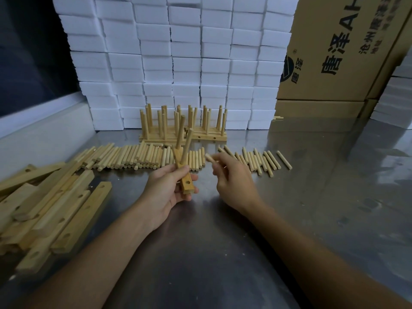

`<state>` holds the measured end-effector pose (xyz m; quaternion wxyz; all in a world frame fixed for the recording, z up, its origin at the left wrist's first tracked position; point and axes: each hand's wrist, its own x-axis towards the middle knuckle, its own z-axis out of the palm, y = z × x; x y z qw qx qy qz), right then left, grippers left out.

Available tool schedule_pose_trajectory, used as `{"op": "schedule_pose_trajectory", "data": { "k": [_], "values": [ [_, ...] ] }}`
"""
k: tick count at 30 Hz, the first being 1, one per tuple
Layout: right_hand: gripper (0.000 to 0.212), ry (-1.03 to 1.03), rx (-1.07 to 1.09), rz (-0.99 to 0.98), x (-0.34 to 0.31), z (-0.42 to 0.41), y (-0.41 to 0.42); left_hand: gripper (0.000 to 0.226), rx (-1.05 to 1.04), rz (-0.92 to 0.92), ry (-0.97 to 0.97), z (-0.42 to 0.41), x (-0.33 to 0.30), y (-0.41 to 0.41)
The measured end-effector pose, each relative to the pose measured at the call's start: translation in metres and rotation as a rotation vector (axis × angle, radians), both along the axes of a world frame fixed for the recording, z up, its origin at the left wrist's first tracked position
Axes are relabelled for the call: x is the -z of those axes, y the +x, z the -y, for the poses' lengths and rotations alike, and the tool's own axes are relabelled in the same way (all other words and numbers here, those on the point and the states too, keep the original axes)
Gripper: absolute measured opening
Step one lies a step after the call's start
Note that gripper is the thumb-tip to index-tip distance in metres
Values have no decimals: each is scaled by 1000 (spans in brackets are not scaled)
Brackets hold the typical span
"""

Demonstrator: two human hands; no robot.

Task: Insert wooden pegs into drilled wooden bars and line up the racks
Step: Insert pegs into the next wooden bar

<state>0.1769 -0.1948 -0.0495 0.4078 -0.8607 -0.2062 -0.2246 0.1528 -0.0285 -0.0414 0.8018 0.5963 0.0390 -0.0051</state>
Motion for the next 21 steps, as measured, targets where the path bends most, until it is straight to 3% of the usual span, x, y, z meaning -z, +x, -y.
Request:
{"op": "schedule_pose_trajectory", "data": {
  "k": [9,14,17,21],
  "values": [
    [18,479,-25,-200,-18,-1,-9,13,3,-9,-14,-1,-1,0],
    [30,965,-136,-599,-24,3,-2,12,1,-9,-20,0,-2,0],
    [32,1088,-206,-646,-24,2,-1,13,-1,-8,-11,1,-2,0],
    [18,1150,-143,-648,-16,4,1,13,-7,-15,-17,1,-3,0]
  ]
}}
